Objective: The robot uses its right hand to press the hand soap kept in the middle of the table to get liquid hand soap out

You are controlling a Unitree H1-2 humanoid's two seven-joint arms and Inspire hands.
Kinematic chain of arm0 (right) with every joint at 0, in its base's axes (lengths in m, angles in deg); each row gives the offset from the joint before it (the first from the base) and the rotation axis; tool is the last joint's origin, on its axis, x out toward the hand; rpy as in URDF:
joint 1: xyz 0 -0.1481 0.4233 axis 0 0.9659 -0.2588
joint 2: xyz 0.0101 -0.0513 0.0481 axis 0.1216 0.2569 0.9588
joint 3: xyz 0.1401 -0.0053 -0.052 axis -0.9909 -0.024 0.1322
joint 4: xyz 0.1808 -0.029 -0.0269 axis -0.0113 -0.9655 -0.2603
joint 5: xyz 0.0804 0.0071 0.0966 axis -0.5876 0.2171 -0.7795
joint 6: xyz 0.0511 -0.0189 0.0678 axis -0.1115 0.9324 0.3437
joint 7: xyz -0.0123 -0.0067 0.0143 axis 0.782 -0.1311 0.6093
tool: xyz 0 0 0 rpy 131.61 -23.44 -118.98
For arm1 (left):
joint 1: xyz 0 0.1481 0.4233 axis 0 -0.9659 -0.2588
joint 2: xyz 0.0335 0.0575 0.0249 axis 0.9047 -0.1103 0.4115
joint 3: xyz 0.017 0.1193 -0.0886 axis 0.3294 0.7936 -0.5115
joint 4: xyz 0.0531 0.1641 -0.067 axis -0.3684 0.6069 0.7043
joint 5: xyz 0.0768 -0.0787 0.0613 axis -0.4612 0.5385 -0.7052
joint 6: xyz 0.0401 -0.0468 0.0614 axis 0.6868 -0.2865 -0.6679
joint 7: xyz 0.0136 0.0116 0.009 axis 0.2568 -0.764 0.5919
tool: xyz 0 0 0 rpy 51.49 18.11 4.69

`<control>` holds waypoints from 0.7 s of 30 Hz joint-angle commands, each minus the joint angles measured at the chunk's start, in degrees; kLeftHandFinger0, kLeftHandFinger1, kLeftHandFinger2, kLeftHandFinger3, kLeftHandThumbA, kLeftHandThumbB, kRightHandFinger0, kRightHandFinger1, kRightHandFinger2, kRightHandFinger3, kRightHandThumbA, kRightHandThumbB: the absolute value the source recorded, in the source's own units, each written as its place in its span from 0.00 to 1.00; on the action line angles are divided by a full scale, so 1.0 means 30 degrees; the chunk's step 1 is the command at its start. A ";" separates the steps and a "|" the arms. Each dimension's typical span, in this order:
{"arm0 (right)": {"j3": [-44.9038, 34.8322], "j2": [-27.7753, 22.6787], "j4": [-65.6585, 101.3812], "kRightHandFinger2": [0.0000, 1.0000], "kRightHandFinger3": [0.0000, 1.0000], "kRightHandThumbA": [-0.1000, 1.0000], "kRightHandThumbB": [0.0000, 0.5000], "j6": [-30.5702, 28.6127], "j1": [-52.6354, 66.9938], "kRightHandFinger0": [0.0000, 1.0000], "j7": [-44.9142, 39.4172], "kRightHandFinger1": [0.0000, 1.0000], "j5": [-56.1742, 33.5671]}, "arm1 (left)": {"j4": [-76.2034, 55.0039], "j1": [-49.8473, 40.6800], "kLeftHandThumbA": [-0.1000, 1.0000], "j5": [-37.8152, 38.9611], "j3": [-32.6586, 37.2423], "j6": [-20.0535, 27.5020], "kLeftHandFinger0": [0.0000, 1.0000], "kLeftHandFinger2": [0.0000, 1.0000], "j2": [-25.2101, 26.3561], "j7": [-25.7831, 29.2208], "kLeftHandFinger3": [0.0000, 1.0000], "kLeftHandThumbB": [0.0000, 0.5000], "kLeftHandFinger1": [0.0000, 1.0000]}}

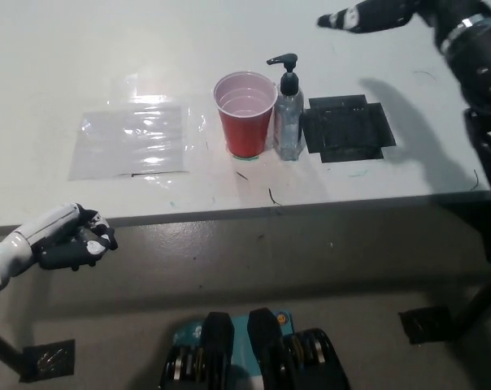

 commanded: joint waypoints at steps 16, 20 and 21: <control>0.2124 0.1787 -0.3362 0.37 1.00 1.00 0.62 -0.3670 -0.1129 0.00 -0.0826 0.14 0.2655 | -0.0319 0.0741 0.67 -0.0181 -0.0085 -0.0361 0.40 0.51 0.0553 -0.1406 0.64 0.14 0.39; 0.2726 0.1603 -0.4603 1.00 1.00 1.00 0.59 -0.4412 -0.1062 0.71 -0.1072 0.97 0.3161 | -0.0395 0.0847 0.68 -0.0398 -0.0134 -0.0361 0.49 0.57 0.0513 -0.1566 0.66 0.10 0.44; 0.2758 0.1584 -0.4874 0.99 1.00 1.00 0.58 -0.4800 -0.0972 0.73 -0.1020 0.93 0.3214 | -0.0556 0.0858 0.68 -0.0573 -0.0068 -0.0361 0.50 0.57 0.0572 -0.1648 0.66 0.08 0.44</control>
